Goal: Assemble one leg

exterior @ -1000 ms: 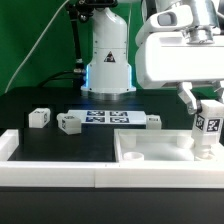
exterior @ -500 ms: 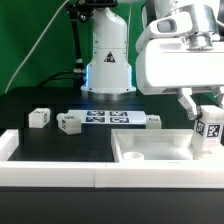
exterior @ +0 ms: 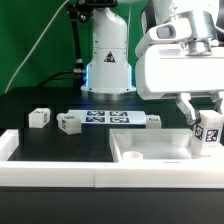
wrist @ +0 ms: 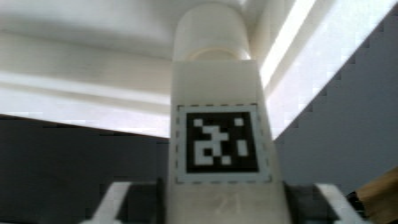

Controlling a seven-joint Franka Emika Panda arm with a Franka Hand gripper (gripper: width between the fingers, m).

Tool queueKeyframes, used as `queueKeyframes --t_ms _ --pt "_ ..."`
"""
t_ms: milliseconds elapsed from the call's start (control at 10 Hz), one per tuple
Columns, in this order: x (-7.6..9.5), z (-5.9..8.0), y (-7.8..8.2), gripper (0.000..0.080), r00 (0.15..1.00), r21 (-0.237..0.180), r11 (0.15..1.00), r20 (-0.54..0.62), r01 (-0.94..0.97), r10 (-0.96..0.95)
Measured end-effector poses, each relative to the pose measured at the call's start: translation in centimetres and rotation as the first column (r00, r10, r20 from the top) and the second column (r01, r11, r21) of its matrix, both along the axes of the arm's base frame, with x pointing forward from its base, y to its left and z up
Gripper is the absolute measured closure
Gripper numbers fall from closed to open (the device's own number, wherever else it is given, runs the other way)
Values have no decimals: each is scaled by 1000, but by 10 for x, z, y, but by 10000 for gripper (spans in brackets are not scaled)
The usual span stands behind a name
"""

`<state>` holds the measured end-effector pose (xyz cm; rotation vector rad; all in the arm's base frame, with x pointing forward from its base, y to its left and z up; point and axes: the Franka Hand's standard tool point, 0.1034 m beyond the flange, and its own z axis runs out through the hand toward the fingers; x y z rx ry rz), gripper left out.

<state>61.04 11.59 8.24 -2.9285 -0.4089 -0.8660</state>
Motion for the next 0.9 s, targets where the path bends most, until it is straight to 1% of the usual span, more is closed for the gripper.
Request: queueKeyframes --t_ms 100,200,300,600,700,900 --pt "0 0 0 424 1000 0 1000 0 0 0" --pt "0 0 0 239 1000 0 1000 0 0 0" --pt "0 0 0 167 1000 0 1000 0 0 0" --pt "0 0 0 151 1000 0 1000 0 0 0" --pt "0 2 -2 151 1000 -1 1000 -9 0 0" --pt "4 24 -9 150 1000 -3 1000 -26 2 -2"
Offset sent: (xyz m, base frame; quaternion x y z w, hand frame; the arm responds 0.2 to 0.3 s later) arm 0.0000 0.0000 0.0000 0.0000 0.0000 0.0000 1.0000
